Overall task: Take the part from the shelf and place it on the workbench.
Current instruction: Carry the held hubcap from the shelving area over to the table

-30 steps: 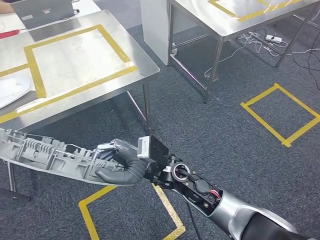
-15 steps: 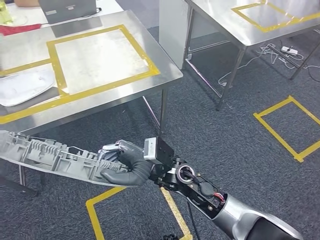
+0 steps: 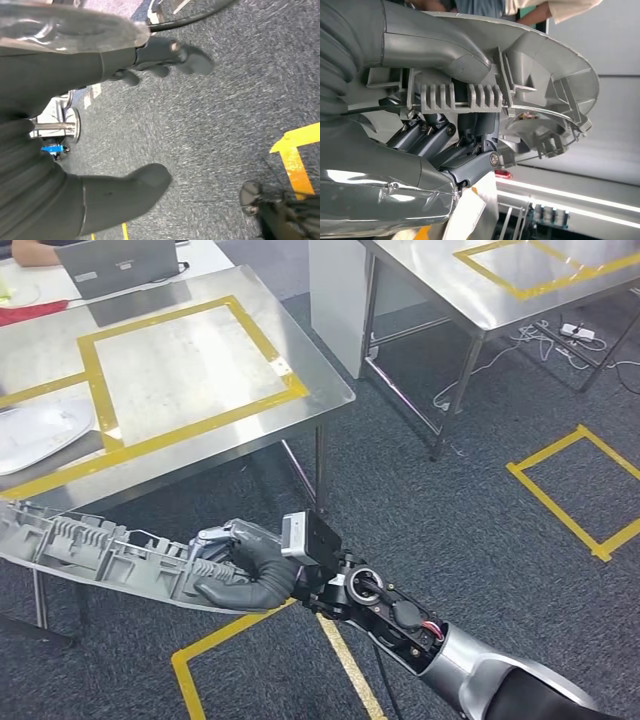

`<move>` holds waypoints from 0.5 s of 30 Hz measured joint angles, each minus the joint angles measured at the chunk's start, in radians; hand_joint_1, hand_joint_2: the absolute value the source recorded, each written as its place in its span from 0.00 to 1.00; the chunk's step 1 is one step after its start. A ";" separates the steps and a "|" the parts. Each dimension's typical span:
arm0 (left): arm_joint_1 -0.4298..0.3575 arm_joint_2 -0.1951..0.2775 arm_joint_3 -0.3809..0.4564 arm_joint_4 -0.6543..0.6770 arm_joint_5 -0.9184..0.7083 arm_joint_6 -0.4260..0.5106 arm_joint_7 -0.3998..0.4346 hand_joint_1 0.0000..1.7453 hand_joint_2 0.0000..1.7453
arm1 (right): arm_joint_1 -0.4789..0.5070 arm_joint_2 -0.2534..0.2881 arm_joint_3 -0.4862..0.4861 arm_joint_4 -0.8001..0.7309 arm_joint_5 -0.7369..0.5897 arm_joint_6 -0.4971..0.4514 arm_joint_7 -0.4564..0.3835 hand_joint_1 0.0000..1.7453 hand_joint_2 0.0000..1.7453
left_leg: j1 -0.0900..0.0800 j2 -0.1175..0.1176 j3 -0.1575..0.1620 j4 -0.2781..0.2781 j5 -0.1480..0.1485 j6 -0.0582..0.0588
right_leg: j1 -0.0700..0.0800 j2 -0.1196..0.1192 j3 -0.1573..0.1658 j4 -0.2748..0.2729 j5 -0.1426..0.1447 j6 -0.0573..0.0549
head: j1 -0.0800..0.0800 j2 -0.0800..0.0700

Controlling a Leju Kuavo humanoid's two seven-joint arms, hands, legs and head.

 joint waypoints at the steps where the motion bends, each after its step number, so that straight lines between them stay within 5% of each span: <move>1: 0.000 0.001 0.000 0.000 0.000 0.000 0.000 0.00 1.00 | 0.000 0.000 0.000 0.000 0.000 0.000 0.000 1.00 1.00 | 0.005 0.003 0.029 -0.075 0.045 -0.005 | -0.003 0.000 0.006 0.003 -0.008 0.006 | -0.002 0.000; 4: -0.001 -0.001 0.000 0.000 0.000 0.000 0.000 0.00 1.00 | 0.000 0.000 -0.001 0.000 0.019 -0.016 -0.005 1.00 1.00 | 0.005 0.005 0.090 -0.220 0.097 0.000 | 0.000 0.003 0.010 0.018 -0.029 0.027 | -0.012 0.000; 8: -0.002 -0.001 0.000 0.000 0.000 0.000 0.001 0.00 1.00 | 0.000 -0.001 -0.018 -0.002 0.036 -0.058 -0.018 1.00 1.00 | 0.001 0.000 0.097 -0.220 0.081 0.035 | -0.004 0.003 0.007 0.043 -0.055 0.047 | 0.002 0.000; 10: -0.001 -0.001 0.000 0.000 0.000 0.000 0.002 0.00 1.00 | 0.000 -0.004 -0.038 -0.006 0.038 -0.068 -0.021 1.00 1.00 | 0.001 0.000 0.104 -0.221 0.076 0.047 | -0.006 0.003 -0.042 0.148 -0.106 0.054 | 0.013 0.000; 12: -0.001 -0.001 0.000 0.000 0.000 0.000 0.003 0.00 1.00 | 0.000 -0.007 -0.056 -0.010 0.040 -0.076 -0.022 1.00 1.00 | -0.003 -0.001 0.109 -0.221 0.070 0.055 | -0.006 0.003 -0.125 0.293 -0.156 0.056 | 0.025 0.000; 13: -0.001 -0.001 0.000 0.000 0.000 0.000 0.002 0.00 1.00 | 0.000 -0.009 -0.063 -0.011 0.041 -0.081 -0.022 1.00 1.00 | -0.006 -0.002 0.113 -0.221 0.067 0.058 | -0.005 0.003 -0.154 0.336 -0.158 0.054 | 0.029 0.000; 15: 0.000 -0.001 0.000 0.000 0.000 0.000 0.001 0.00 1.00 | -0.001 -0.011 -0.078 -0.015 0.051 -0.096 -0.022 1.00 1.00 | -0.012 -0.006 0.126 -0.221 0.058 0.060 | -0.002 0.003 -0.156 0.300 -0.101 0.044 | 0.036 0.000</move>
